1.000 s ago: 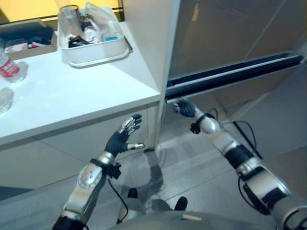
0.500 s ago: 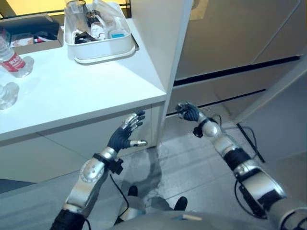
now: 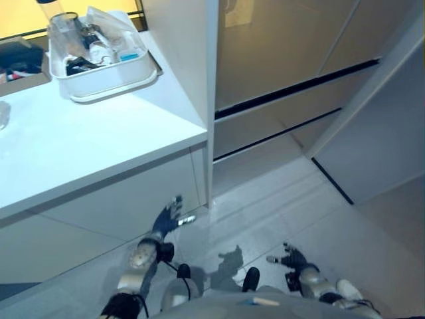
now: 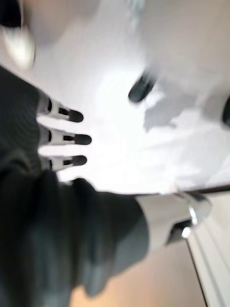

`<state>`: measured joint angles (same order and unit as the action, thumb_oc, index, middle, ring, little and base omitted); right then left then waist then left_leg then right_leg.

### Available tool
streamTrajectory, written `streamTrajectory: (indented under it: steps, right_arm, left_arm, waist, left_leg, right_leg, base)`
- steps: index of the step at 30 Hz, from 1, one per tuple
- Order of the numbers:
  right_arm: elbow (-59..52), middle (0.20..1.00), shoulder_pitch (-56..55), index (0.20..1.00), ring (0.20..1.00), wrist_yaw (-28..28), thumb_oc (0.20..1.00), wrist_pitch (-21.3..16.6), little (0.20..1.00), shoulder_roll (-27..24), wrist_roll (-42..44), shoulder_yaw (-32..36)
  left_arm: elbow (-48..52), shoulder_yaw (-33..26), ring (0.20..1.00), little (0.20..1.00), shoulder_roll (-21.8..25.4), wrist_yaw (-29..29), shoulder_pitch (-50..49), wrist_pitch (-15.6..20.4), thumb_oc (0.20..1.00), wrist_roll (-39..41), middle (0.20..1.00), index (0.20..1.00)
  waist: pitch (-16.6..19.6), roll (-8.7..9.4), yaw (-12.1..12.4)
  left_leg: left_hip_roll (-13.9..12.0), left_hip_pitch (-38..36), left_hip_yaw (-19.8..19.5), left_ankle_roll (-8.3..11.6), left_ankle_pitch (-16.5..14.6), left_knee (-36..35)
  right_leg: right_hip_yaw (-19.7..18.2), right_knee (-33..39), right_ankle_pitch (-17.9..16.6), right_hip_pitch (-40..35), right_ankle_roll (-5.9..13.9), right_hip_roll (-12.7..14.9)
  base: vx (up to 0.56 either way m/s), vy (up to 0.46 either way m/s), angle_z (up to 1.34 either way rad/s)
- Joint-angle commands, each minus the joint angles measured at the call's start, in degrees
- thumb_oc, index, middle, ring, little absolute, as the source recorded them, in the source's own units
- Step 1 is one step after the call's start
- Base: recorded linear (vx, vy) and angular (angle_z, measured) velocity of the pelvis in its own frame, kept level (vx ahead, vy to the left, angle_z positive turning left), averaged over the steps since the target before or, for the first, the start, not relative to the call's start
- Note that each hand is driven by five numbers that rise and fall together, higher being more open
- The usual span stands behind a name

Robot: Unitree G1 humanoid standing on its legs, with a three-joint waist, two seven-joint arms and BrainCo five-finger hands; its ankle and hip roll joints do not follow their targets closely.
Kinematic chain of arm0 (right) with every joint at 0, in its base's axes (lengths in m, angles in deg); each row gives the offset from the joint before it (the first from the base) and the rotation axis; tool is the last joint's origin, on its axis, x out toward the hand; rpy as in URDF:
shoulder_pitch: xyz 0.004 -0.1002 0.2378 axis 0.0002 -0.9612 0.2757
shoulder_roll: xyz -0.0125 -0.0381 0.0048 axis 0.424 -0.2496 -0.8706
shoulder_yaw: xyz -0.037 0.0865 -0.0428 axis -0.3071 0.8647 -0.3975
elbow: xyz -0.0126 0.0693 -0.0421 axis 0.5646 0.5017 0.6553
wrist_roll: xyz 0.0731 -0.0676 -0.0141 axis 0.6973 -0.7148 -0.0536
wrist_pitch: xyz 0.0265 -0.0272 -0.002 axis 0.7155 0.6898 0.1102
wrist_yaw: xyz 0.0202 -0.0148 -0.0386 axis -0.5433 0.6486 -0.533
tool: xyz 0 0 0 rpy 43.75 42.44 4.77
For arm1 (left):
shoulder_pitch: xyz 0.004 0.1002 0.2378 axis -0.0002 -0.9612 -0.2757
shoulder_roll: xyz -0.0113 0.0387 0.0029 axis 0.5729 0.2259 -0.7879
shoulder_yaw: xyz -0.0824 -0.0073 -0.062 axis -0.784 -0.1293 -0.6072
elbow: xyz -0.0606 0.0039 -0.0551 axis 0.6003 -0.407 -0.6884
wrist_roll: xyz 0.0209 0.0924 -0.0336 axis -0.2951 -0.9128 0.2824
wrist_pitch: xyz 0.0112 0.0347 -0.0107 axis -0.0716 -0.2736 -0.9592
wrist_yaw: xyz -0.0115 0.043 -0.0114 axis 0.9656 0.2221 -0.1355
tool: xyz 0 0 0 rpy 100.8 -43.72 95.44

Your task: Take the drinks into the refrigerator

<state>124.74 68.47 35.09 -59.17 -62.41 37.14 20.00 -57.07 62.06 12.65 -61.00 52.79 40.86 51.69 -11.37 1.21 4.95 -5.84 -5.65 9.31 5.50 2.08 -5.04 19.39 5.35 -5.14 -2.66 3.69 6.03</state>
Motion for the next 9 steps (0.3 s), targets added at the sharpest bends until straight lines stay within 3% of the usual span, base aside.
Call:
streamTrajectory:
  steps: [1,4,9]
  right_arm:
    - [3.05,1.0,2.56,1.0,1.0,0.73,1.0,-0.55,1.0,0.85,-0.23,-1.96]
    - [4.65,1.0,2.14,1.0,1.0,1.63,1.0,-0.1,1.0,1.34,-1.19,-2.56]
    - [4.56,1.0,1.99,1.0,1.0,2.24,1.0,0.14,1.0,1.84,-2.21,-3.53]
  left_arm:
    - [-7.49,-0.88,1.0,1.0,-1.69,4.44,4.45,-0.22,1.0,-5.24,1.0,1.0]
    - [-19.75,-3.07,1.0,1.0,-2.79,6.87,6.98,-1.76,1.0,-8.43,1.0,1.0]
    - [-26.42,-6.06,1.0,1.0,-3.92,8.09,7.16,-3.49,1.0,-8.52,1.0,1.0]
  waist:
    - [1.43,0.9,0.13]
    - [2.01,0.77,-0.79]
    - [2.61,0.69,-1.12]
  left_leg:
    - [3.86,-0.32,1.17,-2.68,-3.28,0.04]
    - [3.81,-0.75,1.59,-2.59,-3.51,0.04]
    - [3.87,-1.1,1.95,-2.51,-3.77,0.04]
  right_leg:
    - [0.54,-2.19,4.08,-4.06,3.74,1.78]
    - [0.12,-2.14,4.11,-4.2,3.7,1.65]
    - [-0.24,-2.13,4.31,-4.55,3.59,1.53]
  base:
    - [0.03,0.013,-0.04]
    - [0.0,0.0,0.0]
    - [0.0,0.001,-0.01]
